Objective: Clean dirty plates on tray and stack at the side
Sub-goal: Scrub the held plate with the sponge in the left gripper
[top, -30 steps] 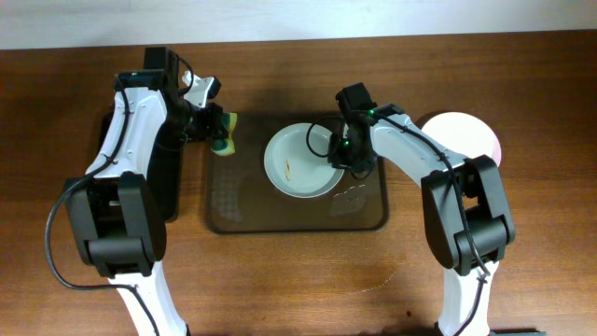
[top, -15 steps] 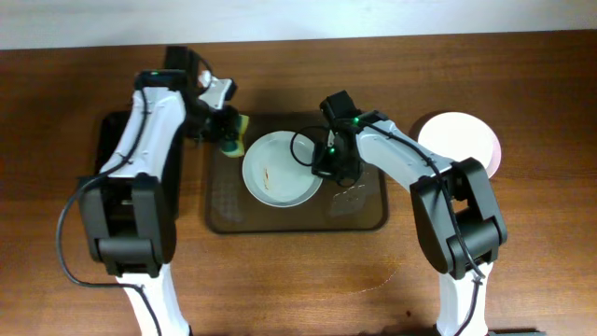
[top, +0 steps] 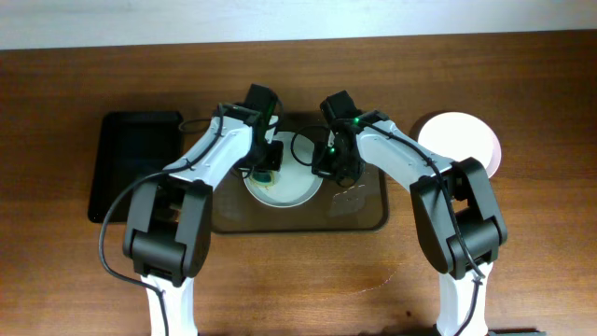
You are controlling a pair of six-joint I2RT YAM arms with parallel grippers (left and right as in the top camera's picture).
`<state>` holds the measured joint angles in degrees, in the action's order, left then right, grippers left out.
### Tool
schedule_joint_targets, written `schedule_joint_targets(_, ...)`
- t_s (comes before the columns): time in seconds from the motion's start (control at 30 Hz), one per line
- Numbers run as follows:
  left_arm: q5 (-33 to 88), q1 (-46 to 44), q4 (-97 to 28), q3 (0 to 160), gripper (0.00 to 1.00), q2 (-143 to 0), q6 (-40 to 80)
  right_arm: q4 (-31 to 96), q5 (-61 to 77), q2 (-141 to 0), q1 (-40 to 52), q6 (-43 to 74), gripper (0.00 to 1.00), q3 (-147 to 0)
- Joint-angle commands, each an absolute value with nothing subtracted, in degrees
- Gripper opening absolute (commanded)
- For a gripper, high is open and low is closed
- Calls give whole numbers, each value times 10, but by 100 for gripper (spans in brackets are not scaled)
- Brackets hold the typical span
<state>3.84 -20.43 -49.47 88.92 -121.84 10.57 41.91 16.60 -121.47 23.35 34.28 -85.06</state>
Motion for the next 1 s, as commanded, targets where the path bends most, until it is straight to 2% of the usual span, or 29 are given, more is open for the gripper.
schedule_joint_targets(0.0, 27, -246, -562, 871, 1, -1222, 120, 419, 156, -1227, 235, 346, 4, -844)
schedule_joint_targets(0.1, 50, -260, -619, 871, 1, -1222, 120, 419, 156, -1227, 235, 346, 4, -844)
schedule_joint_targets(0.17, 51, -259, -609, 871, 0, -1222, 120, 418, 156, -1227, 235, 346, 4, -844)
schedule_joint_targets(0.3, 31, -247, -487, 870, 0, -1222, 123, 418, 157, -1227, 236, 346, 4, -844)
schedule_joint_targets(0.43, -111, -237, -395, 870, 1, -1222, 199, 418, 157, -1227, 236, 346, 4, -844)
schedule_joint_targets(0.57, -171, -237, -425, 870, 0, -1223, 212, 418, 156, -1227, 236, 346, 4, -844)
schedule_joint_targets(0.63, -169, -237, -485, 870, 1, -1223, 211, 418, 157, -1227, 236, 346, 4, -844)
schedule_joint_targets(0.77, 84, -237, -537, 870, 0, -1223, 66, 418, 157, -1227, 236, 346, 4, -844)
schedule_joint_targets(0.87, 249, -237, -497, 870, 1, -1223, 58, 418, 157, -1227, 236, 346, 4, -844)
schedule_joint_targets(0.97, 248, -237, -435, 870, 0, -1223, 100, 418, 157, -1227, 236, 346, 4, -844)
